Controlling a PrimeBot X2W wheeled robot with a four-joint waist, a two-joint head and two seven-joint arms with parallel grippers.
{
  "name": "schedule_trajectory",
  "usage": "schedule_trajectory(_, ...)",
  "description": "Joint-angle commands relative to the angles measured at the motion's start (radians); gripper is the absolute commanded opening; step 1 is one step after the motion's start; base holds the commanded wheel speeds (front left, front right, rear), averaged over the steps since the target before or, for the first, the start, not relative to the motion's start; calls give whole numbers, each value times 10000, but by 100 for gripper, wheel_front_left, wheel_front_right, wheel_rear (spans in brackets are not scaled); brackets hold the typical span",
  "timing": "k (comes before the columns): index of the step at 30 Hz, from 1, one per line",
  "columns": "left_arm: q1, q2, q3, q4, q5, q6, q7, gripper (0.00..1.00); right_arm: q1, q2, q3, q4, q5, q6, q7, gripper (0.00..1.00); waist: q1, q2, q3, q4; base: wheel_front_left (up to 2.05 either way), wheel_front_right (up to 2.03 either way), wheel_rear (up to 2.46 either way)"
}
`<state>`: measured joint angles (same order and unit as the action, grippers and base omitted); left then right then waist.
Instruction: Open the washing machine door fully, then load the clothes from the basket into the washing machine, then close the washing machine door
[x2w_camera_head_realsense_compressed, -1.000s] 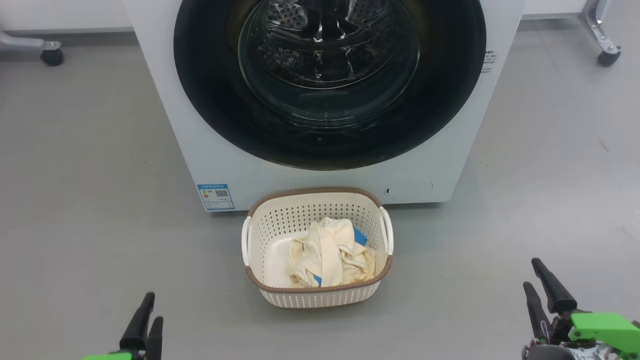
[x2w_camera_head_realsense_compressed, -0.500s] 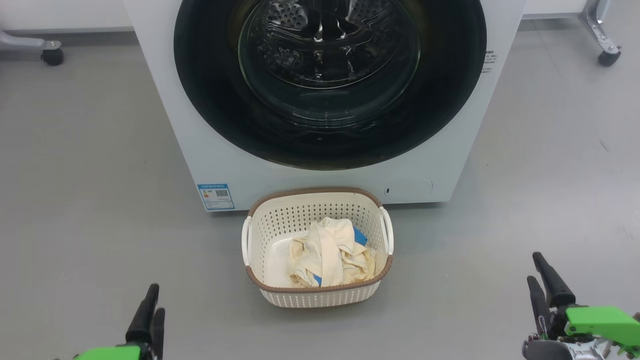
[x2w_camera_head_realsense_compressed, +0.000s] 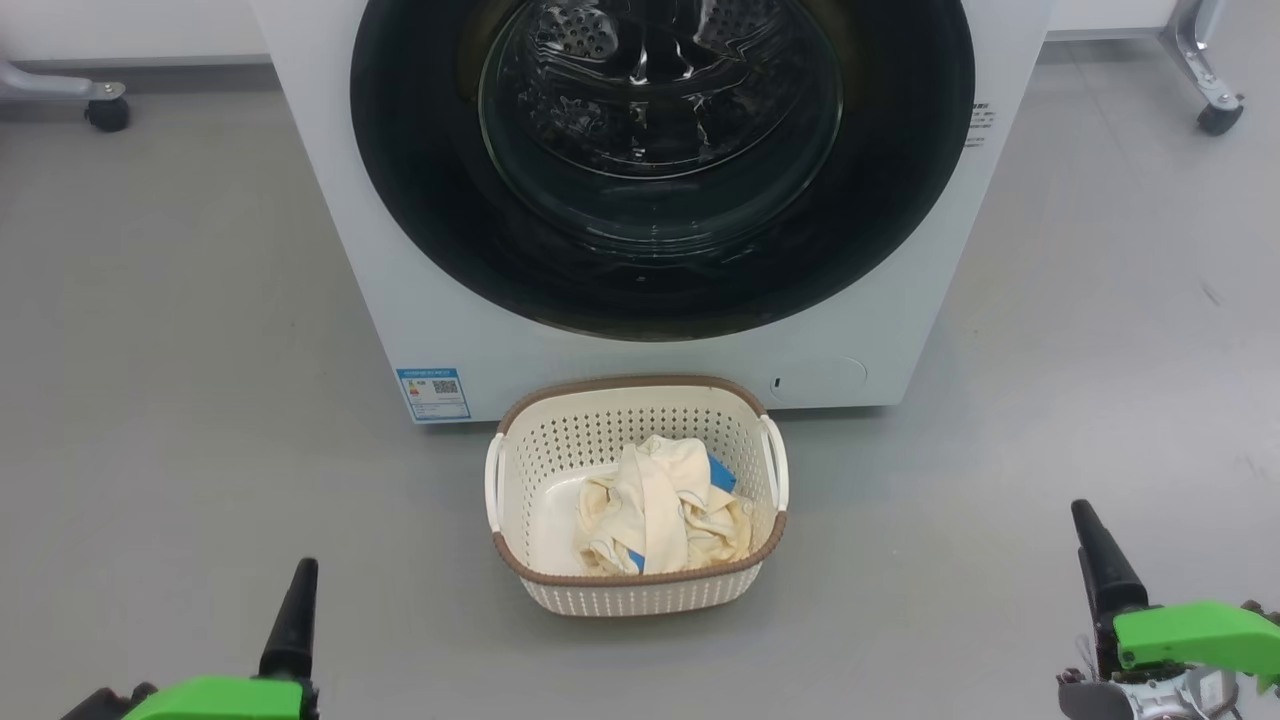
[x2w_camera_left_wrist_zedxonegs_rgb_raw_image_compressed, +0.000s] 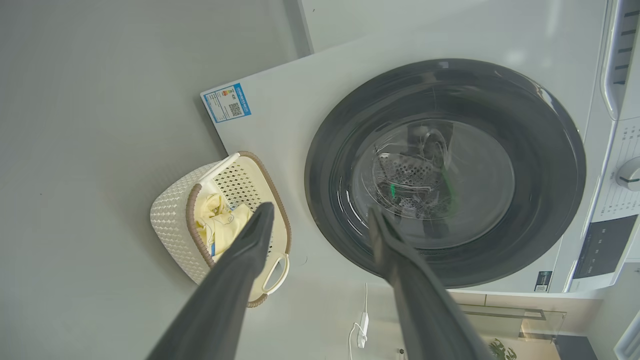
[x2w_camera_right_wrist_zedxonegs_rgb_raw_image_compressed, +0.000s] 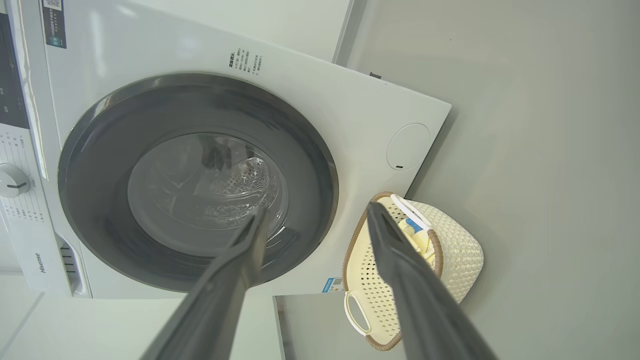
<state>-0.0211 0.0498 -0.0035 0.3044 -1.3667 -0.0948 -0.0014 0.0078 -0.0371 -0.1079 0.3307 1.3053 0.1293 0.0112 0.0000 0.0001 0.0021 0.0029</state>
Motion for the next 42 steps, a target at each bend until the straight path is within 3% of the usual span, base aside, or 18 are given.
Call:
schedule_trajectory(1, -549, 182, 134, -395, 328, 40, -141, 100, -612, -246, -22, -348, -349, 5, -126, 100, 0, -1, -3, 3, 0, 0, 0)
schedule_trajectory(22, -638, 231, -187, -793, 4510, 425, -760, 100, -671, -143, -268, -725, -4761, 7, -462, 100, 0, -1, -21, 81, 0, 0, 0)
schedule_trajectory(42, -747, 478, -769, -783, 7558, 729, -1318, 100, -686, -76, 12, -1030, -7528, 9, -814, 100, 0, -1, -19, 89, 0, 0, 0)
